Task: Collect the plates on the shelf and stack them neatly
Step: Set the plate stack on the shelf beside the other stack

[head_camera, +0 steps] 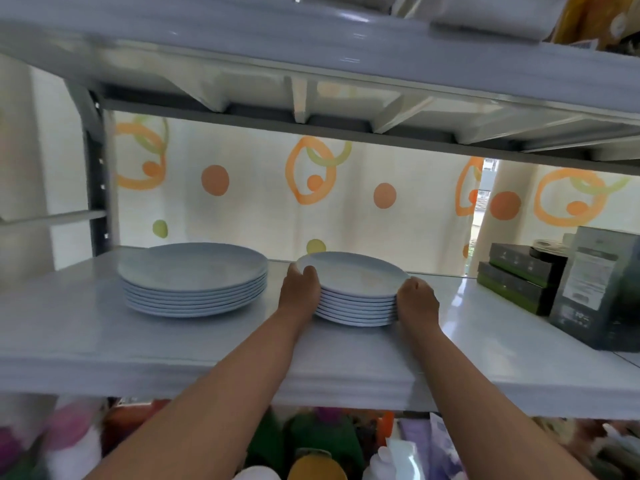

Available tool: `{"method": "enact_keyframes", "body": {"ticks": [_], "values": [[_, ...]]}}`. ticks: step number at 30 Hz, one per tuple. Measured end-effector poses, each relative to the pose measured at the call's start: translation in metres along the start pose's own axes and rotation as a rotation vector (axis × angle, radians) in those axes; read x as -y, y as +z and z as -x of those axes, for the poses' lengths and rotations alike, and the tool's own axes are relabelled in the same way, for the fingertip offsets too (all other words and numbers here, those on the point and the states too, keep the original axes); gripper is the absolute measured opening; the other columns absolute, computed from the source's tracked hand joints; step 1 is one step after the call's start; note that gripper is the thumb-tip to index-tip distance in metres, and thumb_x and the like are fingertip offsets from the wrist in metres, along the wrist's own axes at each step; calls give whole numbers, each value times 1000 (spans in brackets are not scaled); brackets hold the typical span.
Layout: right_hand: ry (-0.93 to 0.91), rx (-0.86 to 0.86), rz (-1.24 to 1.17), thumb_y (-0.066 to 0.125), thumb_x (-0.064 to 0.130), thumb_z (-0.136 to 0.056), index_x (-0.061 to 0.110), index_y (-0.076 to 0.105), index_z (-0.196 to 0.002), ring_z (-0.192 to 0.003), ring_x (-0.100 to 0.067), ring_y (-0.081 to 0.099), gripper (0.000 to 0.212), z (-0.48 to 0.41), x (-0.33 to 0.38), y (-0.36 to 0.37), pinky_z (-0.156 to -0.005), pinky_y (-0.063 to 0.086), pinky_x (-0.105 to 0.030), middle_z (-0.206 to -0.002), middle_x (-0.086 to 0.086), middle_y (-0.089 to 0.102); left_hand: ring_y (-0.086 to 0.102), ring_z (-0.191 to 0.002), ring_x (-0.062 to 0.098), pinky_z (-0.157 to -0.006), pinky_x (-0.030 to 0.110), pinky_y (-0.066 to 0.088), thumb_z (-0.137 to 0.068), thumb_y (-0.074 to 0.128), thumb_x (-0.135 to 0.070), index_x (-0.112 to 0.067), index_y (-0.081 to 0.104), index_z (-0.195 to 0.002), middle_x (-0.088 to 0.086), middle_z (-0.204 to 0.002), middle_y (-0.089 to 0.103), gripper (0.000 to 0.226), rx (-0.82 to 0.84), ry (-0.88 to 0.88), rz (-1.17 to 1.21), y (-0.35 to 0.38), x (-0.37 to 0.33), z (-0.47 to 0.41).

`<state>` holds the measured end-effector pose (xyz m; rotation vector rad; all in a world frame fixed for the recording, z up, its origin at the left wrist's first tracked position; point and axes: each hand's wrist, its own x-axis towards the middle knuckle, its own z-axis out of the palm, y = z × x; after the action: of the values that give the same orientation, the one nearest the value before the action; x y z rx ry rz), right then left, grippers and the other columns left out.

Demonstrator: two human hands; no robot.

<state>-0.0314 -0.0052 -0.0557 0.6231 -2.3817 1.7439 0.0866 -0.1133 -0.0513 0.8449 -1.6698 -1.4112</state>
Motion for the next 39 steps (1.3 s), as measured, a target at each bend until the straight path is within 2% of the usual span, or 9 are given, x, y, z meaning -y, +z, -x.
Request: {"method": "enact_keyframes", "body": {"ticks": [5, 9, 13, 20, 25, 28, 34, 37, 39], "values": [[-3, 27, -13, 25, 11, -94, -2, 58, -109, -108, -35, 51, 38, -4, 1, 11, -89, 37, -35, -118, -24, 59, 44, -130, 32, -103, 36, 36, -94, 28, -16, -9, 28, -147, 14, -146, 43, 53, -72, -3, 9, -3, 2, -7], [-55, 40, -66, 26, 13, -92, 6, 60, -100, -99, -31, 52, 36, -4, -7, 14, -86, 38, -35, -112, -19, 62, 43, -130, 31, -102, 35, 35, -95, 28, -16, -9, 27, -147, 14, -146, 43, 53, -86, -12, 3, -2, 4, -10], [-60, 46, -113, 27, 14, -91, 6, 57, -89, -93, -29, 51, 31, -5, -10, 13, -82, 36, -34, -99, -16, 60, 48, -123, 31, -95, 34, 38, -93, 29, -17, -8, 33, -144, 15, -140, 48, 52, -84, -15, -3, -1, 5, -8], [-108, 66, -72, 30, 21, -95, 8, 50, -86, -86, -26, 46, 26, -2, -8, 14, -77, 30, -30, -90, -11, 54, 47, -124, 34, -102, 40, 38, -95, 28, -23, 0, 40, -139, 20, -137, 50, 51, -71, 2, -125, -10, -6, -1], [-116, 74, -71, 29, 19, -94, 8, 52, -90, -88, -27, 46, 26, -1, -9, 13, -78, 30, -30, -93, -11, 55, 43, -129, 37, -107, 43, 33, -96, 28, -16, 6, 46, -131, 24, -139, 48, 45, -72, 75, -230, -32, -16, 5], [-121, 72, -56, 28, 19, -94, 7, 51, -89, -88, -27, 45, 26, 0, -8, 13, -78, 29, -31, -93, -12, 53, 37, -137, 28, -111, 34, 29, -96, 30, -16, -7, 45, -140, 13, -149, 43, 47, -147, 170, -280, -59, -22, 8], [-167, 90, 42, 28, 19, -97, 9, 43, -90, -83, -22, 41, 20, 0, -10, 14, -74, 31, -29, -92, -13, 46, 56, -120, 22, -96, 27, 40, -95, 38, -20, -17, 63, -122, 2, -128, 64, 37, -487, 368, -334, -134, -23, 6], [-161, 89, 19, 29, 20, -97, 9, 42, -90, -83, -21, 41, 19, 1, -10, 14, -74, 31, -29, -92, -13, 46, 52, -122, 33, -100, 37, 40, -92, 43, -24, -12, 57, -128, 13, -131, 59, 40, -604, 240, -471, -173, -17, -4], [-152, 94, -5, 28, 18, -96, 11, 43, -81, -83, -23, 42, 23, 1, -9, 14, -75, 31, -30, -91, -14, 47, 46, -128, 36, -103, 40, 37, -92, 43, -25, -6, 49, -135, 19, -138, 51, 47, -592, 82, -430, -195, -7, -14]]}}
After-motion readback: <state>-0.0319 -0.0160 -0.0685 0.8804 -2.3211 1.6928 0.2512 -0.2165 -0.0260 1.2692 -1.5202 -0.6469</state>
